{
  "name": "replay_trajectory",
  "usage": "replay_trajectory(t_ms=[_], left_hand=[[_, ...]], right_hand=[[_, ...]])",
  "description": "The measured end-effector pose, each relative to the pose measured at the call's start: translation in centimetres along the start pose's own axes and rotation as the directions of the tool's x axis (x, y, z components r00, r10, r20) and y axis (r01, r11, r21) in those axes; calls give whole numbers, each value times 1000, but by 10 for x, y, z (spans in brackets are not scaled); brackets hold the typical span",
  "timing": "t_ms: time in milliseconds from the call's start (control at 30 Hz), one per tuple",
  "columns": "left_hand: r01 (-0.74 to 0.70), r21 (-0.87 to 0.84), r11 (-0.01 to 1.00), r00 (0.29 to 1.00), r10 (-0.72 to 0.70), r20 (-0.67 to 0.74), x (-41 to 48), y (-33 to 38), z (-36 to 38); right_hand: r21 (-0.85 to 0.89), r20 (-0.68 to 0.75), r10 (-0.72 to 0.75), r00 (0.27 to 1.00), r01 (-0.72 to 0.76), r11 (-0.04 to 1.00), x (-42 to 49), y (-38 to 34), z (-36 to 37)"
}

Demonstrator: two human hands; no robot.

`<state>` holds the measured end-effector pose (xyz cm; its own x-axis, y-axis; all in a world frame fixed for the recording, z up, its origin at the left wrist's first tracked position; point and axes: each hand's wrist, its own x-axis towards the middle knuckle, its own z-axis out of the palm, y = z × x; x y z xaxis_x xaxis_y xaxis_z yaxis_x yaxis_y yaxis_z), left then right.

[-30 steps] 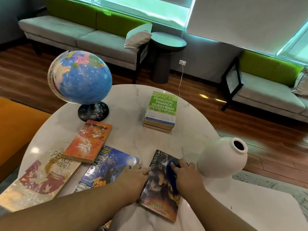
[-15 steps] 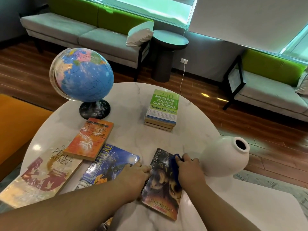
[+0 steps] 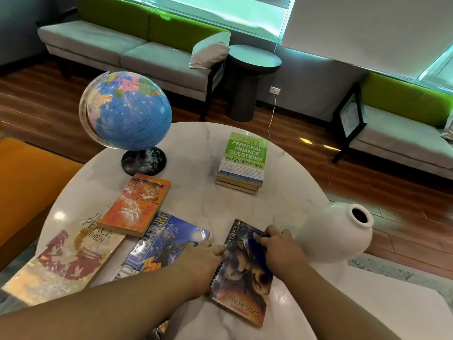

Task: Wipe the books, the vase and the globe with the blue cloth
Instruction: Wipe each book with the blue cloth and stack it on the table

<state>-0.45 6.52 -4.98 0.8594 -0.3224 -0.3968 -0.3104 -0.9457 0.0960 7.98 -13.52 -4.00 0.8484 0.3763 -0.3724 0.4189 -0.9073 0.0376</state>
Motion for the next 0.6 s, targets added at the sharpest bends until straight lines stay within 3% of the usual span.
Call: replay_trajectory(t_ms=[100,267,433,500,600], left_hand=[[0,-2,1000,1000,0,-8,0,0,0],[-1,-6,1000,1000,1,7,0,-1,-1],[7,-6,1000,1000,-7,1,0,0,0],[0,-5,1000,1000,0,7,0,1,-1],[-9,-2,1000,1000,9,1,-1,1,-2]], right_hand=[[-31,4,74,997,-74,997,7,-6,-7],[37,20,-48,999,47,998,6,-4,0],[120,3,76,997,-76,990,21,-5,-6],[184,17,42,999,-44,982,20,-18,0],[148,29,-16,999,12,989,7,-24,9]])
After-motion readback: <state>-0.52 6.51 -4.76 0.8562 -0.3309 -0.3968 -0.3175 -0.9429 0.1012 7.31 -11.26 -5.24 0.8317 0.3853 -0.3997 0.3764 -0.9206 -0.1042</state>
